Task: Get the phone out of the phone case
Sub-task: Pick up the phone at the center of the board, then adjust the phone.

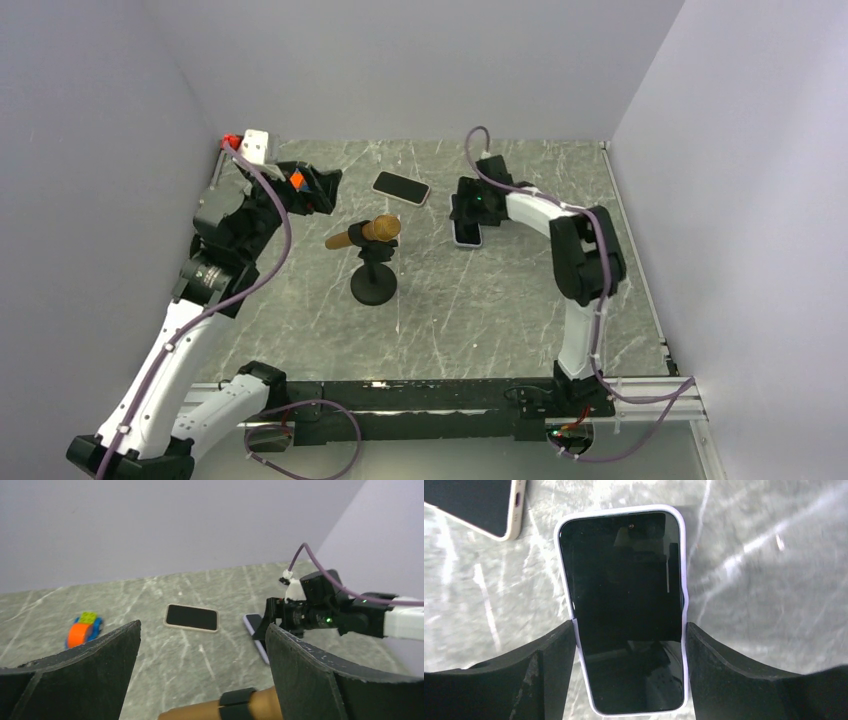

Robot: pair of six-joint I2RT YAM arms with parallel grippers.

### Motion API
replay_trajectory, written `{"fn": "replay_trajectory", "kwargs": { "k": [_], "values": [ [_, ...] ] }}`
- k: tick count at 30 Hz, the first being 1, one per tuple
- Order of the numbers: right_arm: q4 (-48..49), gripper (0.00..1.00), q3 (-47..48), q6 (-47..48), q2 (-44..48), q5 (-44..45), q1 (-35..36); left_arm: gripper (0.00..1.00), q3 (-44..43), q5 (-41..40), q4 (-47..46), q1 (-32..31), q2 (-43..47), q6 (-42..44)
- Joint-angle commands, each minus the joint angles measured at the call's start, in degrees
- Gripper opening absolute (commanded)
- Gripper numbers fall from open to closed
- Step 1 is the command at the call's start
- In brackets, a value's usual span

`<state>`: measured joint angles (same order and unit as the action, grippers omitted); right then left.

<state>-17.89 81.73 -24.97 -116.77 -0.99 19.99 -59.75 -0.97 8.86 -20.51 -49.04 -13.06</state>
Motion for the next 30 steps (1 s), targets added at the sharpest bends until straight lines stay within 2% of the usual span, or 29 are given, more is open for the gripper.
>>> {"fn": "replay_trajectory", "kwargs": {
  "k": [1, 2, 4, 7, 9, 11, 15, 18, 24, 28, 30],
  "values": [
    [20.3, 0.16, -11.6, -16.0, 11.4, -11.1, -5.9, 0.98, -10.9, 12.6, 0.6, -0.3, -5.3, -4.7],
    [23.3, 0.16, -14.1, -19.2, 12.8, -13.5, -7.1, 0.98, -13.5, 16.4, 0.9, -0.7, -7.9, -5.1],
    [26.9, 0.13, -16.9, -24.0, 14.3, -18.0, -9.2, 0.98, -22.5, 18.6, 5.3, -3.1, -14.2, -5.6],
    [28.4, 0.08, -18.9, -28.7, 16.6, -22.1, -11.0, 0.98, -38.8, 17.3, 17.7, -8.6, -25.5, -2.4],
    [29.8, 0.08, -20.7, -31.7, 19.4, -23.1, -11.4, 0.99, -45.7, 14.5, 23.4, -12.9, -30.5, 0.2],
    [30.0, 0.08, -21.8, -35.4, 22.6, -23.7, -11.5, 0.99, -45.9, 12.0, 23.6, -17.2, -32.3, 3.0],
    [34.4, 0.09, -25.8, -44.9, 31.0, -24.5, -11.5, 0.86, -39.7, 9.3, 18.8, -22.8, -31.0, 5.5],
    [36.7, 0.09, -28.3, -51.2, 36.1, -23.3, -11.4, 0.79, -37.1, 3.9, 16.4, -27.2, -30.7, 8.5],
    [35.7, 0.09, -28.9, -55.2, 45.2, -20.2, -9.5, 0.76, -42.6, -11.3, 19.5, -34.8, -37.0, 12.4],
    [34.5, 0.09, -28.9, -55.9, 48.4, -18.0, -8.0, 0.66, -45.8, -19.3, 20.8, -36.6, -40.3, 11.7],
    [34.5, 0.09, -29.1, -57.0, 49.5, -17.4, -7.5, 0.65, -45.8, -21.7, 20.2, -36.9, -41.1, 10.3]
  ]
}}
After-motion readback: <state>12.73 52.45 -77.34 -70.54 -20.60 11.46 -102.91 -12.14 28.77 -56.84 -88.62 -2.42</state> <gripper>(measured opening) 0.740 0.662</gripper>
